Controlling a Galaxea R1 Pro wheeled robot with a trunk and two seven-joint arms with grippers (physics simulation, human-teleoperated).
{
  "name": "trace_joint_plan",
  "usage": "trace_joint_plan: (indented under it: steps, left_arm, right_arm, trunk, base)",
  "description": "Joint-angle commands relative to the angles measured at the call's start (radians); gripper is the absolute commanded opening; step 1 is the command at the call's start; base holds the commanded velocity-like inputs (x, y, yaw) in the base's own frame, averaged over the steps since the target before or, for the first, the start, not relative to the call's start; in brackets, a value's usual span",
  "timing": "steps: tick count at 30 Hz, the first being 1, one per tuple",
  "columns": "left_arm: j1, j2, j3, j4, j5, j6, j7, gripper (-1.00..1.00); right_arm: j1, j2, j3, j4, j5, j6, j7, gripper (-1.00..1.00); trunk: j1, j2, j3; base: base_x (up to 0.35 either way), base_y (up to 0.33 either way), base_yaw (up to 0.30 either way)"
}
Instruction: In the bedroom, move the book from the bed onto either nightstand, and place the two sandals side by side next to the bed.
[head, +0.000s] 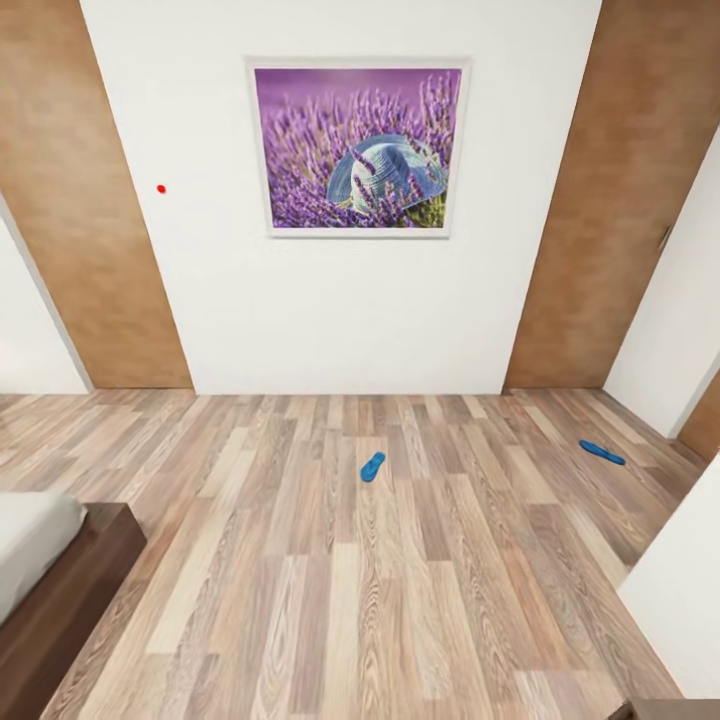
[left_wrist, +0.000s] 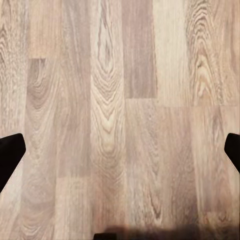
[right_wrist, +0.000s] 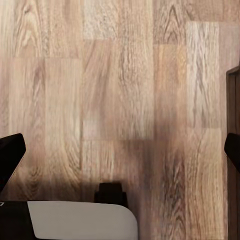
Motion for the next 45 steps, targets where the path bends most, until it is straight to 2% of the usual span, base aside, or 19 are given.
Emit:
trace_joint_plan:
  steps: [1, 31, 45]
  left_arm:
    - [-0.001, 0.0, -0.001, 0.001, -0.001, -0.003, 0.0, 1.0]
    - [0.0, 0.0, -0.001, 0.0, -0.002, -0.003, 0.0, 1.0]
    - [0.0, 0.0, -0.002, 0.0, -0.001, -0.004, 0.0, 1.0]
  right_arm:
    - [0.0, 0.0, -0.001, 0.0, 0.001, -0.001, 0.001, 1.0]
    - [0.0, 0.0, -0.001, -0.001, 0.001, -0.001, 0.001, 1.0]
    - [0.0, -0.001, -0.001, -0.001, -0.004, -0.001, 0.002, 1.0]
  trunk:
    - [0.001, 0.0, -0.001]
    - [0.001, 0.0, -0.001]
    - [0.001, 0.0, -0.001]
  base:
    - [0.332, 0.0, 0.0]
    - [0.325, 0.0, 0.0]
    - [0.066, 0.0, 0.0]
